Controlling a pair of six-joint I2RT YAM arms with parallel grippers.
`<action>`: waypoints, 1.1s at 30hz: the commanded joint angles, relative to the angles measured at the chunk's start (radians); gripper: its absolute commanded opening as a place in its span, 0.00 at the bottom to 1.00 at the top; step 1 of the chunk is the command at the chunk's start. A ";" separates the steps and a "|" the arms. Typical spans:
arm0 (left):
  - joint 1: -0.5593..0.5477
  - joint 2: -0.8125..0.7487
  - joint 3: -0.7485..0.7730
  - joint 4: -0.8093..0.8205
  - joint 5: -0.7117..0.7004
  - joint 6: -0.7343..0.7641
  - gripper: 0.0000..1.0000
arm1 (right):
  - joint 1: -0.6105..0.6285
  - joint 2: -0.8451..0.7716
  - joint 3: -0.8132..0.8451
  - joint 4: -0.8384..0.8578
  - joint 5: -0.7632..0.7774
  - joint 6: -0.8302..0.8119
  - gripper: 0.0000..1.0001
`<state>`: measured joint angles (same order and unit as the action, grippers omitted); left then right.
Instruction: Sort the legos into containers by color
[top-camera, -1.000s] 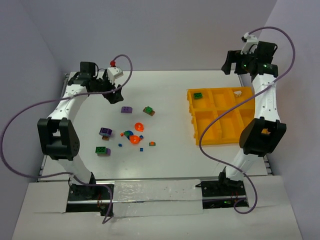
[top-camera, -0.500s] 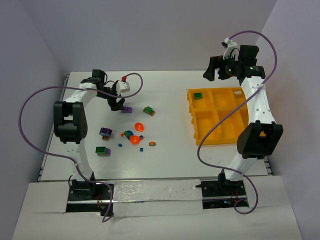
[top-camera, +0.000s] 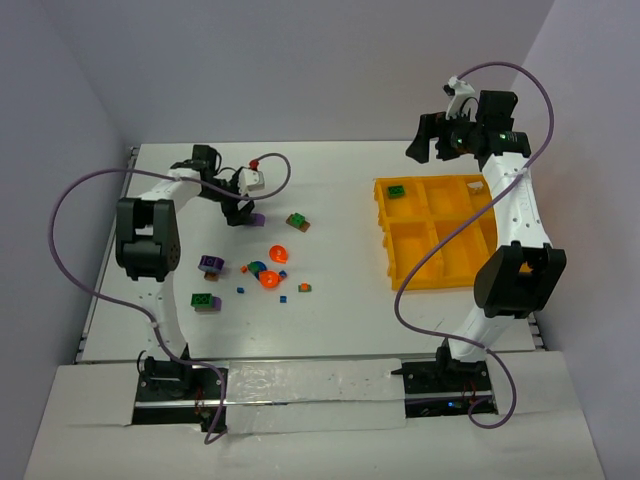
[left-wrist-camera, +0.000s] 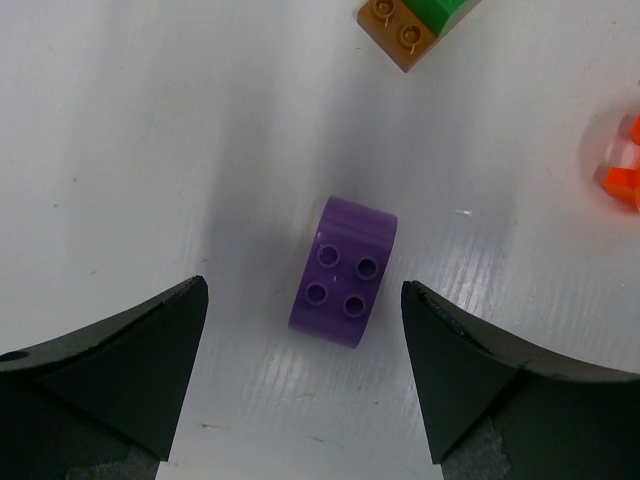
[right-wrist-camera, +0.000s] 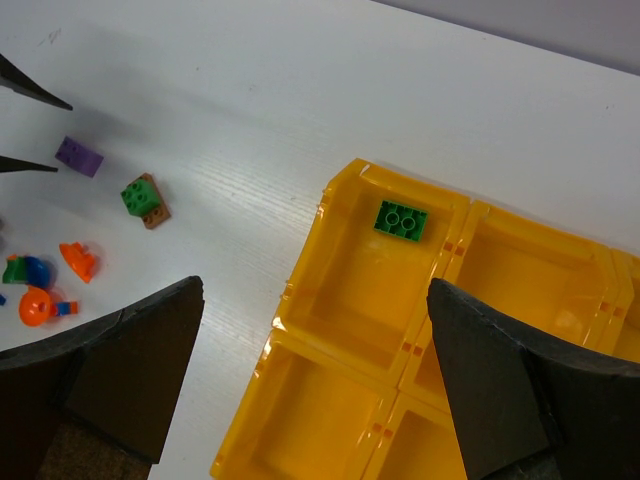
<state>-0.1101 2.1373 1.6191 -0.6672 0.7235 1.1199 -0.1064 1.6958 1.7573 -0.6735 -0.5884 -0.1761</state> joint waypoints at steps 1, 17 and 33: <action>-0.020 0.003 -0.034 0.031 0.037 0.065 0.87 | 0.004 -0.019 0.023 0.002 -0.014 0.002 1.00; -0.045 -0.126 -0.192 0.097 -0.047 0.112 0.36 | 0.075 -0.025 -0.001 0.015 -0.047 0.064 1.00; -0.222 -0.632 -0.412 0.538 0.014 -0.414 0.03 | 0.383 0.020 -0.189 0.397 -0.339 0.579 1.00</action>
<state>-0.2721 1.5663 1.2283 -0.2540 0.6920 0.8626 0.2253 1.6819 1.4865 -0.3998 -0.8403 0.3068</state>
